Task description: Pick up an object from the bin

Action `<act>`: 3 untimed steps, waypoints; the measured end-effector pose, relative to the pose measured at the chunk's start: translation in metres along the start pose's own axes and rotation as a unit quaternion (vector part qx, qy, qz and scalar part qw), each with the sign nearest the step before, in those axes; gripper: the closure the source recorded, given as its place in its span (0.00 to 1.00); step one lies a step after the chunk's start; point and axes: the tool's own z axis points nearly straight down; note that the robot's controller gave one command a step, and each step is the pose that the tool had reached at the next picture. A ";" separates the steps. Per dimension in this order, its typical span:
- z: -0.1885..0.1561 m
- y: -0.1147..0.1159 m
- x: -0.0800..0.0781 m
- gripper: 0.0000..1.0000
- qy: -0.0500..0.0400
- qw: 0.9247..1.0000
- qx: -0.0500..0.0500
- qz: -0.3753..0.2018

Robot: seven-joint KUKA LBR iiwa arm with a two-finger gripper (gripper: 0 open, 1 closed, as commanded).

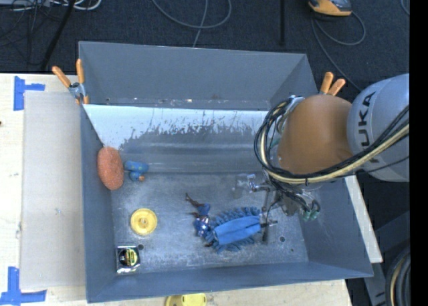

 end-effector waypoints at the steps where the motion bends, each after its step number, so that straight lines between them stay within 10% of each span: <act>1: 0.073 0.013 -0.002 0.00 -0.001 1.000 0.000 -0.010; 2: 0.082 0.018 -0.003 1.00 0.000 1.000 0.000 -0.028; 3: 0.081 0.018 -0.003 1.00 0.000 1.000 0.000 -0.030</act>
Offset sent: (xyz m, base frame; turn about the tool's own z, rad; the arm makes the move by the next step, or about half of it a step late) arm -0.0012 0.0172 -0.0757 -0.0790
